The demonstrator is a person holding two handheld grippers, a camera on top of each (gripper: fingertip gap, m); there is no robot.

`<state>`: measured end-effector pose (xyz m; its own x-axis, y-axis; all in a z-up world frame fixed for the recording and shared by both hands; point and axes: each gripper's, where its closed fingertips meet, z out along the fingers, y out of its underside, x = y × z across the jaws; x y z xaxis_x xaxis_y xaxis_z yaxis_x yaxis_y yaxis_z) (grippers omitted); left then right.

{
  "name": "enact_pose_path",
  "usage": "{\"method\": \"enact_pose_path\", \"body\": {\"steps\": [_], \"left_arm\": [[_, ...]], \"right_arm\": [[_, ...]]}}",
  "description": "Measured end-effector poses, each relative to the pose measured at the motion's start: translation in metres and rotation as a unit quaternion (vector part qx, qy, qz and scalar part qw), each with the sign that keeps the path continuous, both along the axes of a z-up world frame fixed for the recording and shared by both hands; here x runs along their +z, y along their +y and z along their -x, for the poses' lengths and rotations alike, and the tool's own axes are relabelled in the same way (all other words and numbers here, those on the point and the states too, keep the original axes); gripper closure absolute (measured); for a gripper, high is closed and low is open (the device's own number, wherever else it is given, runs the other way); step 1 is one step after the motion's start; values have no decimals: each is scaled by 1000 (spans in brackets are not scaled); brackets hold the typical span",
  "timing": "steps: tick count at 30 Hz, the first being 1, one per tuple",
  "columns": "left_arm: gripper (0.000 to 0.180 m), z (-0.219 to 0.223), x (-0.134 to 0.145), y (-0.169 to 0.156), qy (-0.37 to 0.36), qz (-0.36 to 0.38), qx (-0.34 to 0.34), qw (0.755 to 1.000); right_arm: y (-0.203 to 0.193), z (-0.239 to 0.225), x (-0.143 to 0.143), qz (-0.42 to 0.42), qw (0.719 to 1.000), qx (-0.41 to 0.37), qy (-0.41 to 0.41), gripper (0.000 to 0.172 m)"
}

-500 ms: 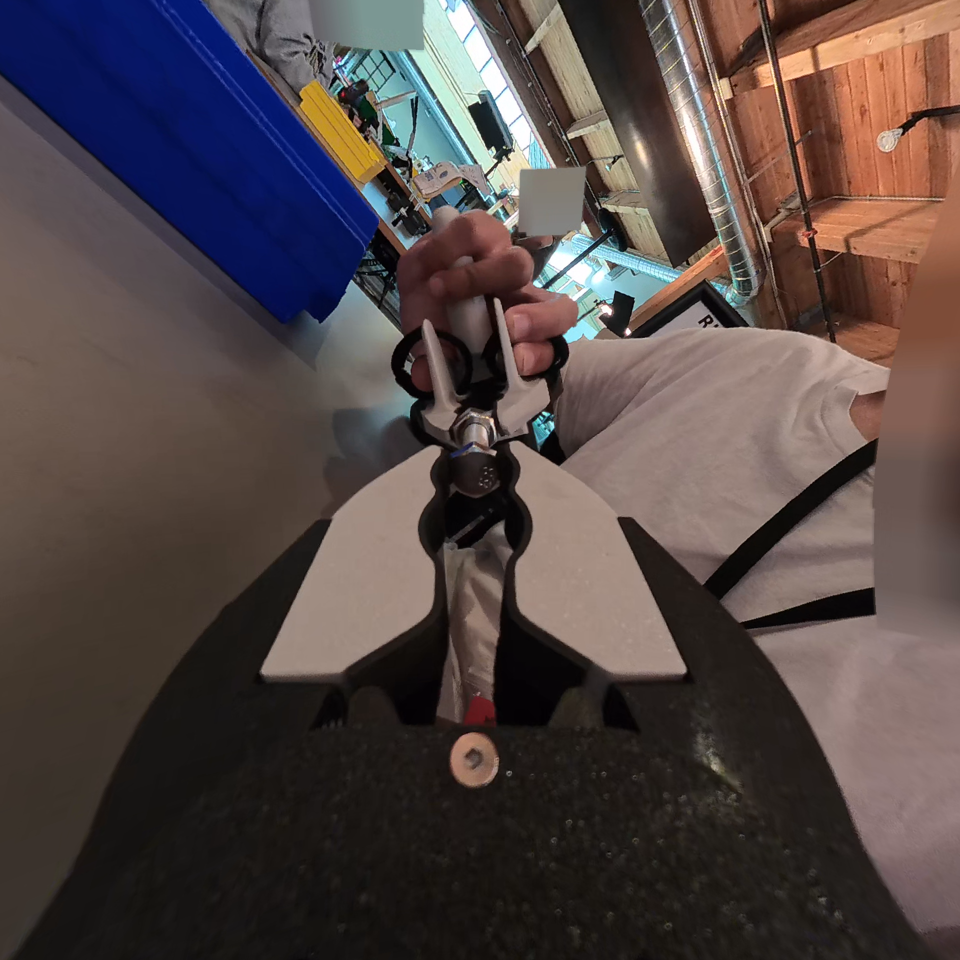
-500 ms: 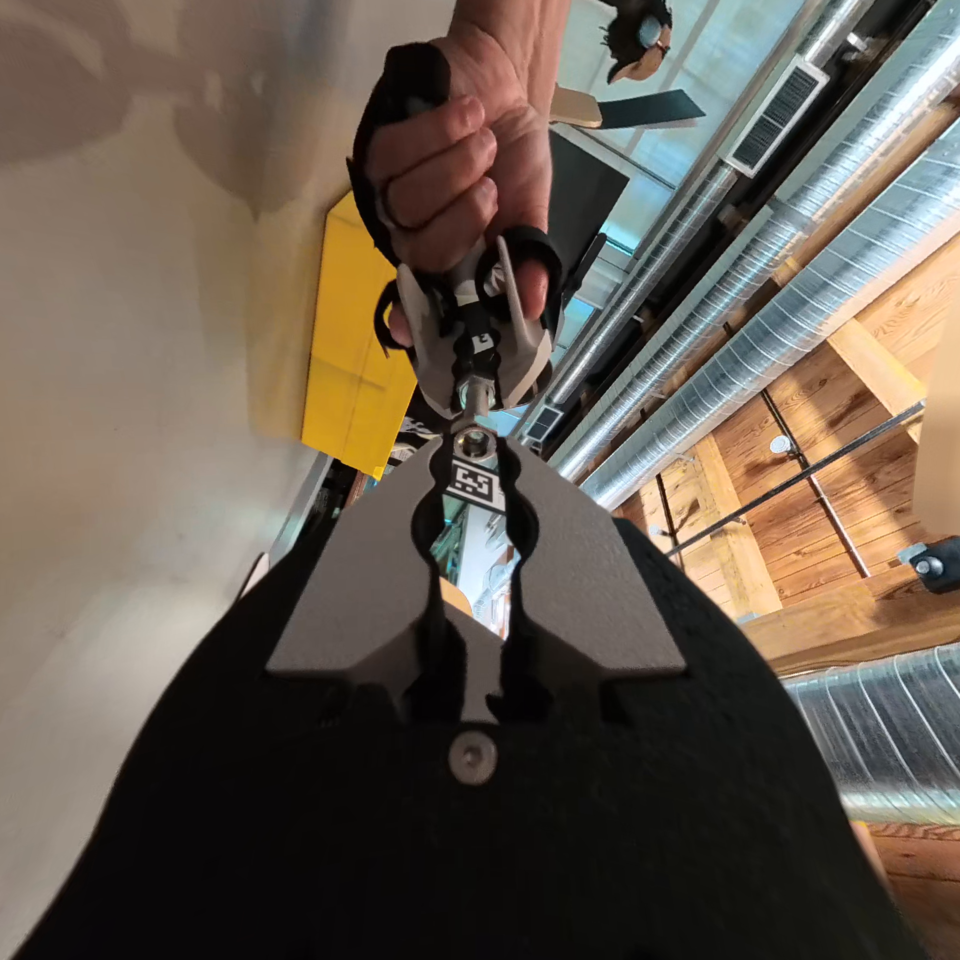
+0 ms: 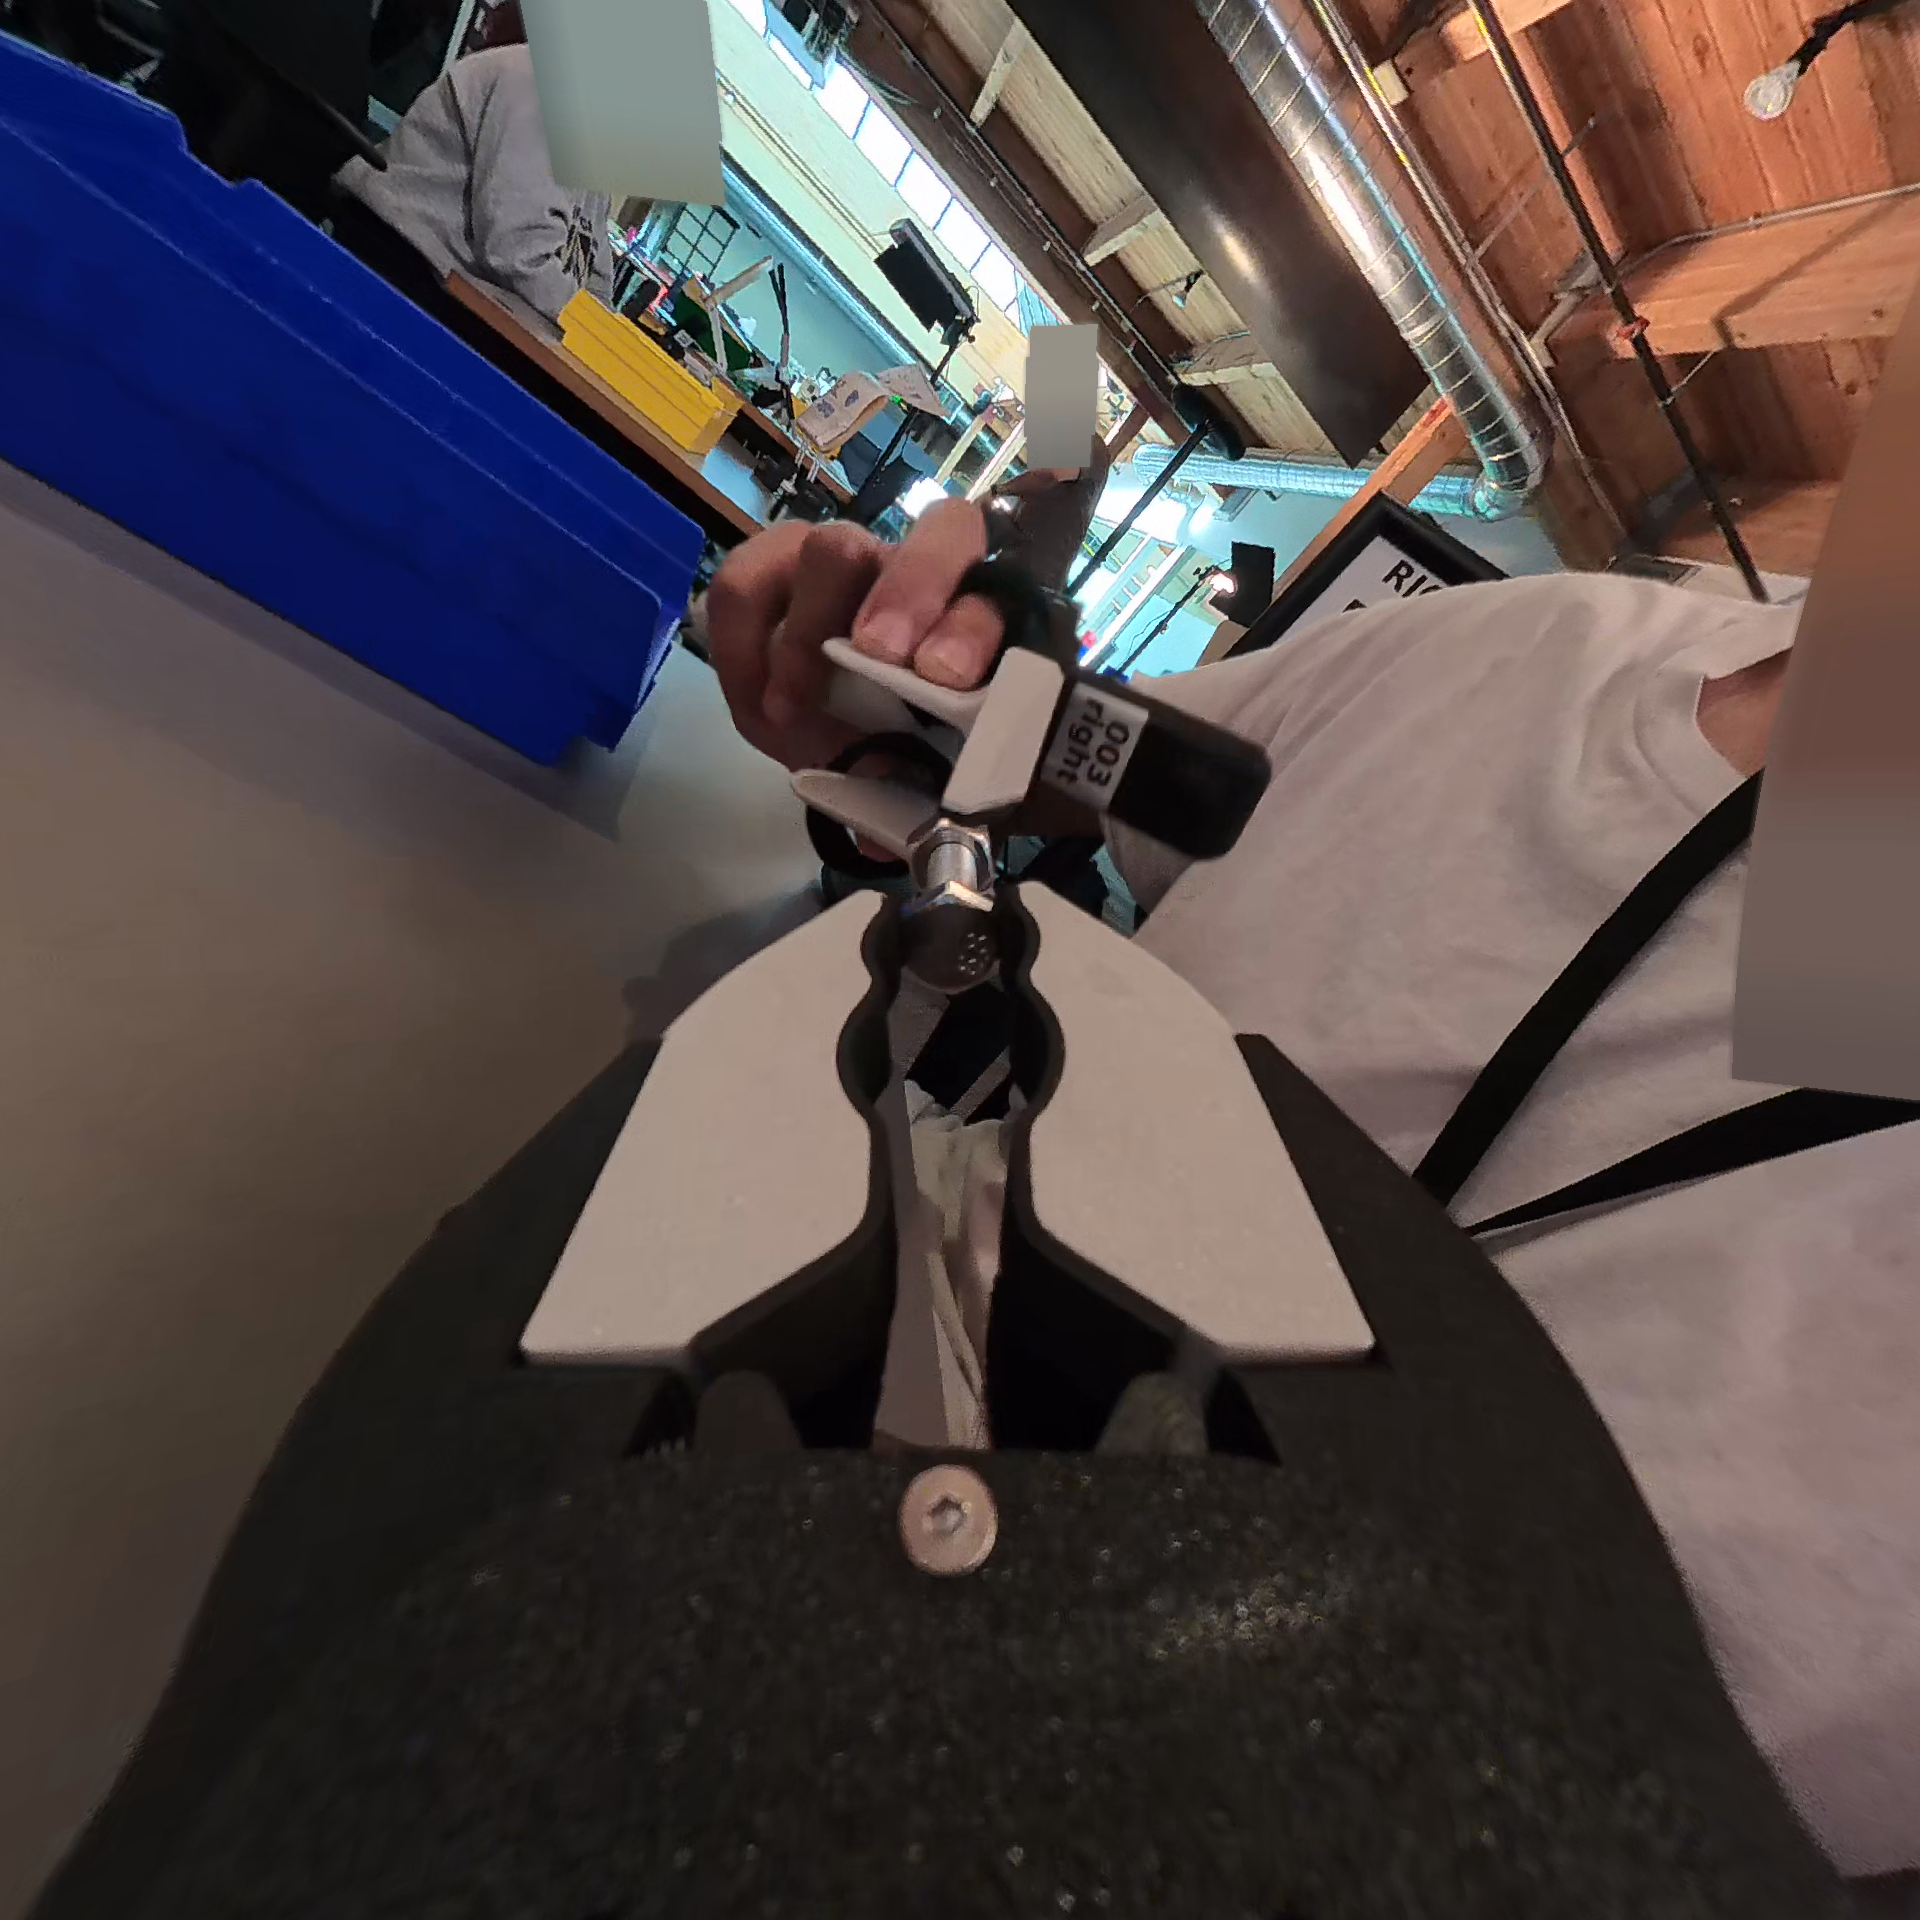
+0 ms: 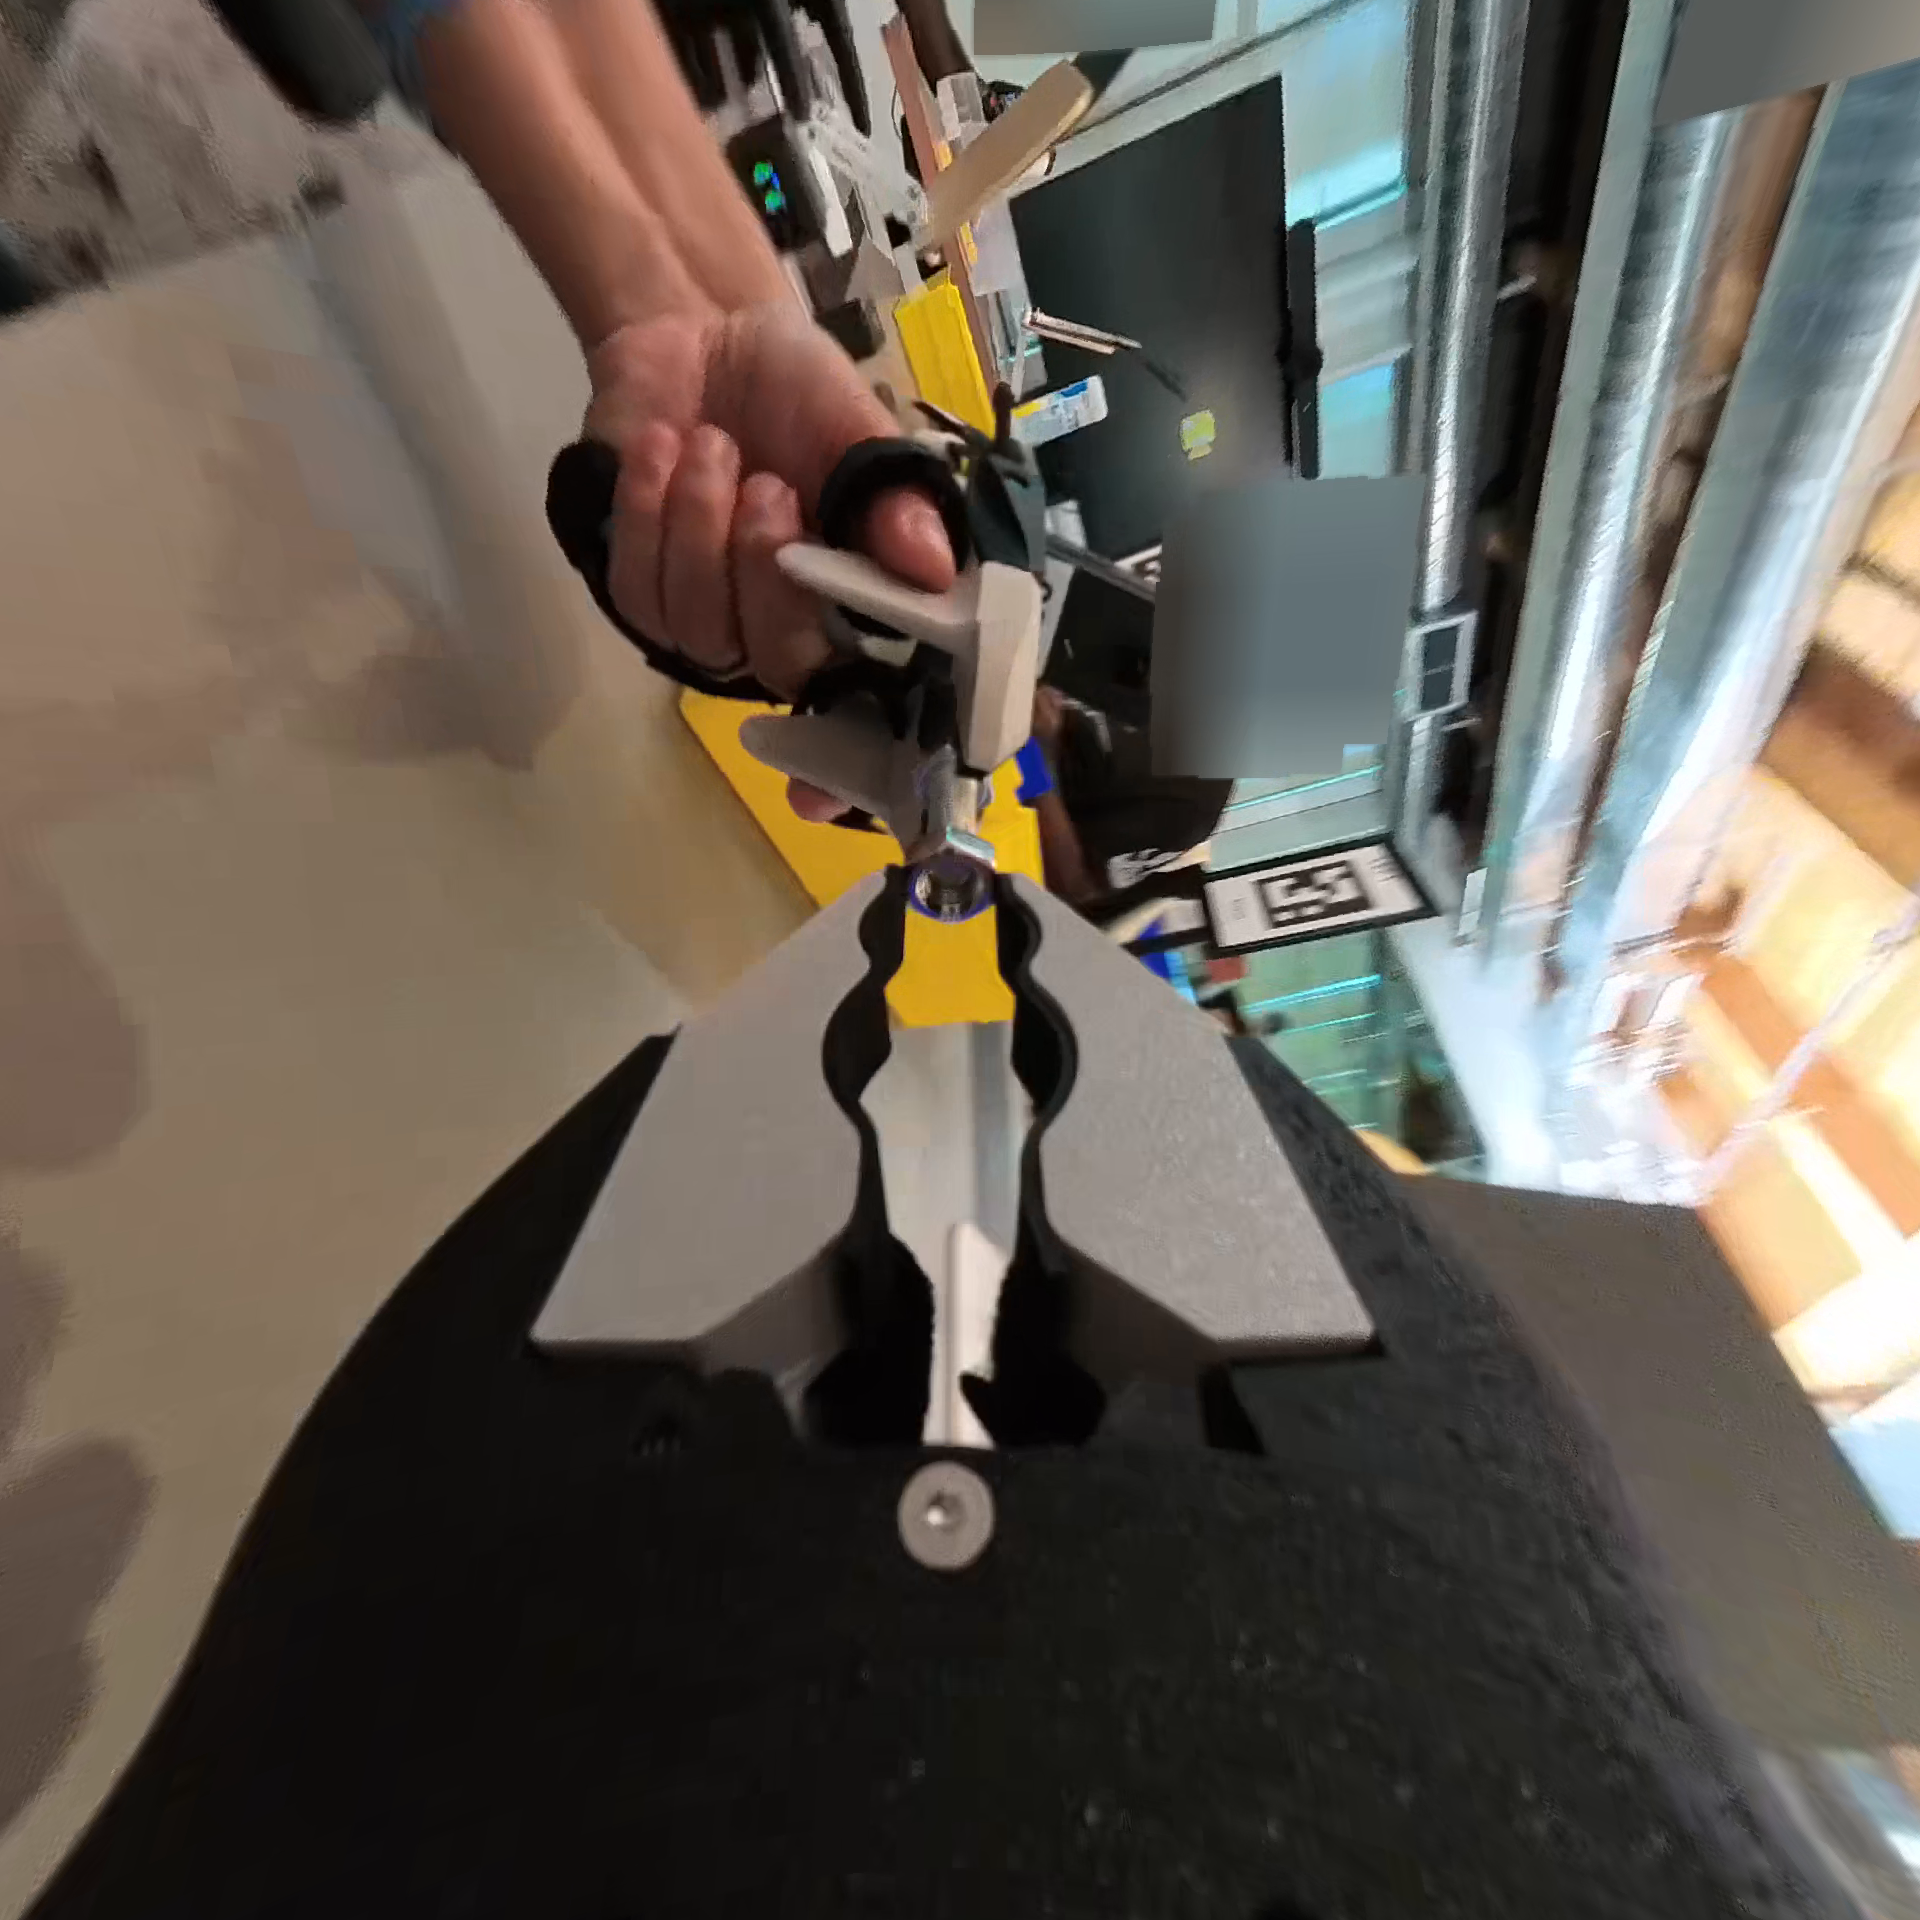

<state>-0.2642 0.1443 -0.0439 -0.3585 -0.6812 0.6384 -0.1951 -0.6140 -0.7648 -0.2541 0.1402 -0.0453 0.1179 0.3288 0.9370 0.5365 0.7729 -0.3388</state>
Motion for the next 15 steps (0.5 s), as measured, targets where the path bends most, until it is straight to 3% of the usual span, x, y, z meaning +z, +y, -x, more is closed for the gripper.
{"method": "enact_pose_path", "body": {"steps": [4, 8, 11, 15], "left_arm": [[163, 1, 4, -1, -8, -17, 4, 1000], [163, 0, 10, 0, -24, -41, 25, 999], [163, 0, 12, 4, -27, -71, 49, 996], [163, -1, 12, 6, -23, -115, 72, 990]], "right_arm": [[0, 0, 3, 149, 987, 12, 57, 154], [3, -1, 9, 293, 946, 18, 135, 155], [6, -1, 9, 391, 901, 12, 185, 155], [8, -1, 7, 527, 815, 26, 242, 155]]}}
